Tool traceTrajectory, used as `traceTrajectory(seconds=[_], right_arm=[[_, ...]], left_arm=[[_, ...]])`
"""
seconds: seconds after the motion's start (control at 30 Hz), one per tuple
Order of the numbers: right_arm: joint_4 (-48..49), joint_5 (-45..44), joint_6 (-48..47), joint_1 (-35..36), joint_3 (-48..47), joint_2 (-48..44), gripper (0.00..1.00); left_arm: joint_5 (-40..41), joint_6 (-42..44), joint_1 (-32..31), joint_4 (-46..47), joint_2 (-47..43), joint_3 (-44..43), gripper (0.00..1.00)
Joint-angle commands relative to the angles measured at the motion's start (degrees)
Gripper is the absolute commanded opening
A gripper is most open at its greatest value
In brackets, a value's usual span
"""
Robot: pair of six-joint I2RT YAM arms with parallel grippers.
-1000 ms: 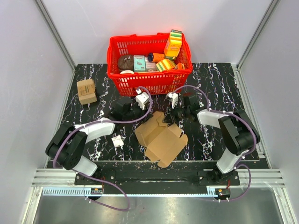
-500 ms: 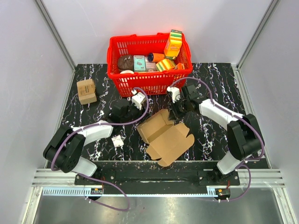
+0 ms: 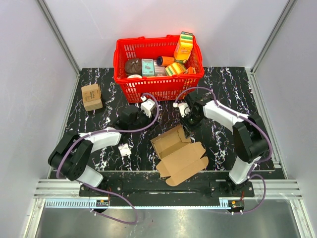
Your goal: Fold the paper box
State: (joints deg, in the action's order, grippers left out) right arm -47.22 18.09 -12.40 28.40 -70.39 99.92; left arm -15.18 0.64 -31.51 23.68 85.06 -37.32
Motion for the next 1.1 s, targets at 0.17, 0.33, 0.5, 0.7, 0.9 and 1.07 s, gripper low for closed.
traceTrajectory(seconds=[0.17,0.33,0.5,0.7,0.9,1.07], right_arm=[[2.9,-1.8,-0.7,0.6,-0.7,0.8,0.4],[7.7,-1.2,-0.3,0.6,1.9,-0.9,0.45],[15.1,-0.9,0.4,0.6,5.9,-3.1,0.46],[24.5,-0.7,0.5,0.6,11.3,-7.2,0.45],[31.0,1.7,0.8,0.6,15.2,-10.8,0.46],[33.9,3.0,1.5,0.6,16.3,-11.3,0.46]], left_arm=[[-3.5,0.1,0.3,0.4,1.9,-3.6,0.56],[-3.6,0.3,0.3,0.1,2.0,-3.8,0.55],[-3.9,0.4,0.2,0.1,2.1,-3.8,0.55],[-4.2,0.5,0.3,0.0,2.2,-3.9,0.54],[-4.4,0.5,0.3,-0.2,2.7,-4.2,0.54],[-4.6,0.6,0.3,-0.4,2.6,-4.3,0.54]])
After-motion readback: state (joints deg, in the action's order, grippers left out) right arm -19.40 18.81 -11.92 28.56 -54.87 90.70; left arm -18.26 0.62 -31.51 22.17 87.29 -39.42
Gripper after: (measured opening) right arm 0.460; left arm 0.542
